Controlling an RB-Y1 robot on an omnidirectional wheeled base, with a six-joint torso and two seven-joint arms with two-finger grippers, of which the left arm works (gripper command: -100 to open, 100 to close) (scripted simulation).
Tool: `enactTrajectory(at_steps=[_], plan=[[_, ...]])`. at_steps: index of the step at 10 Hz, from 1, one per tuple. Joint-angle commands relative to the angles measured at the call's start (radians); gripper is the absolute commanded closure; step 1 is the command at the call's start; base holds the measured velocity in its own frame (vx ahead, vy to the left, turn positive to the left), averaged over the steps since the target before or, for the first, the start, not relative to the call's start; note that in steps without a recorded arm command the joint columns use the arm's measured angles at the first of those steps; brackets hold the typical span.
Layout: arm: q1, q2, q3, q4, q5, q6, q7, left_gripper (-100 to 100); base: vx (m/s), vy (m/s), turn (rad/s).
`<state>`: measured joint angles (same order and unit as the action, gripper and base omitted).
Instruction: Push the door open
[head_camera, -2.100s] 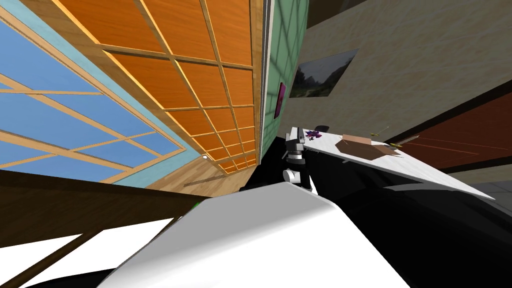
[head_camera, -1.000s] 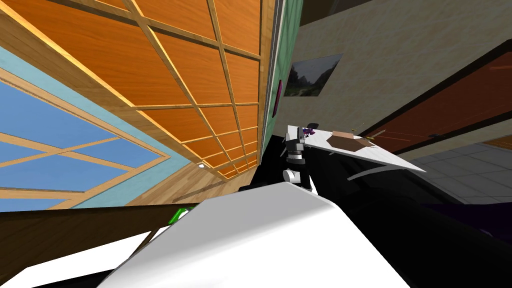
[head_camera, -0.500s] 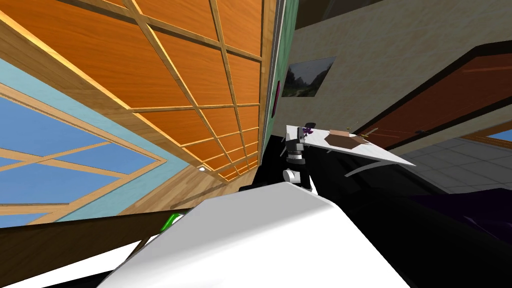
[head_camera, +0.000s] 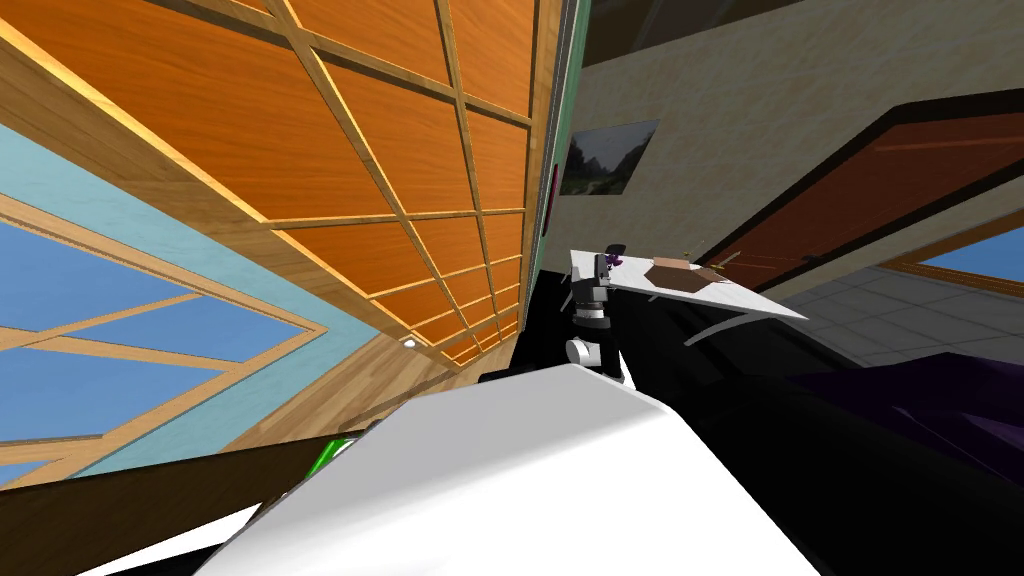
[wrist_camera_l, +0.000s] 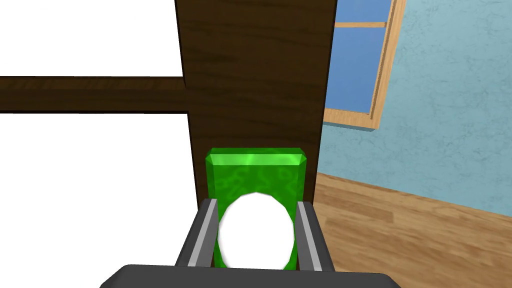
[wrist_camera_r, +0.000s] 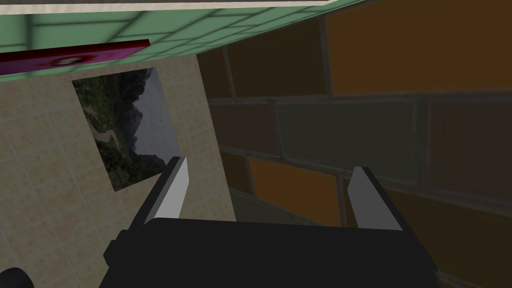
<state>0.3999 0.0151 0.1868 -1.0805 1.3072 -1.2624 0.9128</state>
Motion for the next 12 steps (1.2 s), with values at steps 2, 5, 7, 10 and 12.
enactTrajectory(at_steps=[2, 5, 7, 10, 12], plan=[[-0.036, -0.007, 0.05, 0.015, 0.055, -0.009, -0.032, 100, 0.012, 0.118, -0.092], [-0.046, 0.007, 0.073, 0.022, 0.085, -0.029, -0.042, 100, 0.0, 0.115, -0.06], [-0.048, 0.02, 0.088, 0.024, 0.106, -0.045, -0.045, 100, -0.078, 0.171, -0.097], [-0.052, 0.034, 0.113, 0.027, 0.139, -0.071, -0.052, 100, -0.06, 0.202, -0.071], [-0.055, 0.041, 0.13, 0.03, 0.162, -0.088, -0.056, 100, 0.008, 0.086, -0.022]])
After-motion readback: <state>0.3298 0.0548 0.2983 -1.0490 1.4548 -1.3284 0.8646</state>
